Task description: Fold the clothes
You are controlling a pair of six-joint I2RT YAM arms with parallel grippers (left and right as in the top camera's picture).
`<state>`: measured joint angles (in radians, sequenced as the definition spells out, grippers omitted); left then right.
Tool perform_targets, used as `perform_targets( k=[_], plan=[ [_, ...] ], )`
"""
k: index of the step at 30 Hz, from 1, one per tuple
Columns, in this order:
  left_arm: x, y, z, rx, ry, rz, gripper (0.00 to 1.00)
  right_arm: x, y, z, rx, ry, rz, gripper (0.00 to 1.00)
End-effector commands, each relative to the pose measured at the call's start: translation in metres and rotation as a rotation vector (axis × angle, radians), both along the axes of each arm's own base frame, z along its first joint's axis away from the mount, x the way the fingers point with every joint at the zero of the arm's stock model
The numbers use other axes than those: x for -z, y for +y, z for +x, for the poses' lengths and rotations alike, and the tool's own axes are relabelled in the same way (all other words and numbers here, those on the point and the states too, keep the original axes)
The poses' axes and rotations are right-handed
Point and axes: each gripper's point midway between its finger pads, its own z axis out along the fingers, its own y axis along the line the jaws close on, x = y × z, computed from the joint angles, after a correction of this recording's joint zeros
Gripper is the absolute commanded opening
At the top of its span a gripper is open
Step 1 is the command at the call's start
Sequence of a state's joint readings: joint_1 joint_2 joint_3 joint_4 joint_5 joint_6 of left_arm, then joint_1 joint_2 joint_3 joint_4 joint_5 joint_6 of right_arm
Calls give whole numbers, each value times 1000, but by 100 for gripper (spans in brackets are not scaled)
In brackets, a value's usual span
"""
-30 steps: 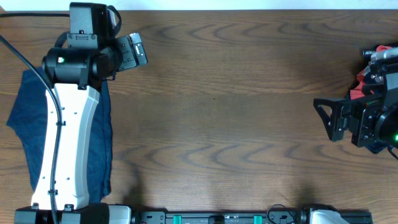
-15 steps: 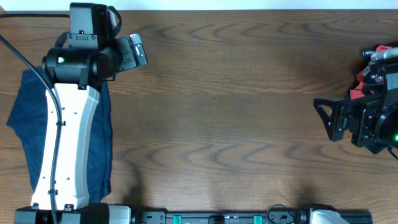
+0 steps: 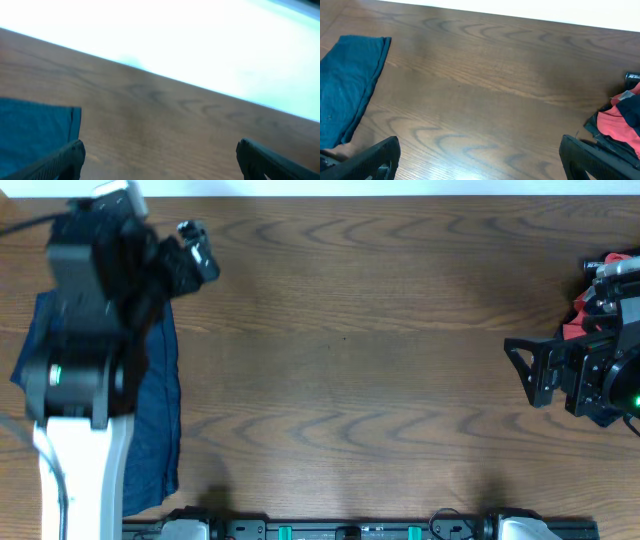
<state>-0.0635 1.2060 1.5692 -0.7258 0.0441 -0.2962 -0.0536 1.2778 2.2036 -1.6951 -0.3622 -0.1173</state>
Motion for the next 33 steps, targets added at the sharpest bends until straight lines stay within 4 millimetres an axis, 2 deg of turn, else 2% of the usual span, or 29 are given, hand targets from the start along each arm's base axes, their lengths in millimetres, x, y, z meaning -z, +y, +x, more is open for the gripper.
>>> perform_targets(
  k=[1,8,17,28,33],
  plan=[
    [14,7,-17,-37,-27,-2,98,0,2,-2,-15,-3,-13,99],
    [36,11,-58,-45,-176,-13,98,0,2,-2,-15,-3,-13,99],
    [74,25,-100,-112,-215,-83,98,0,2,-2,-15,-3,-13,99],
    [113,30,-130,-134,-255,-81,98,0,2,-2,-15,-3,-13,99],
    [134,31,-137,-137,-263,-81,98,0,2,-2,-15,-3,-13,99]
  ],
)
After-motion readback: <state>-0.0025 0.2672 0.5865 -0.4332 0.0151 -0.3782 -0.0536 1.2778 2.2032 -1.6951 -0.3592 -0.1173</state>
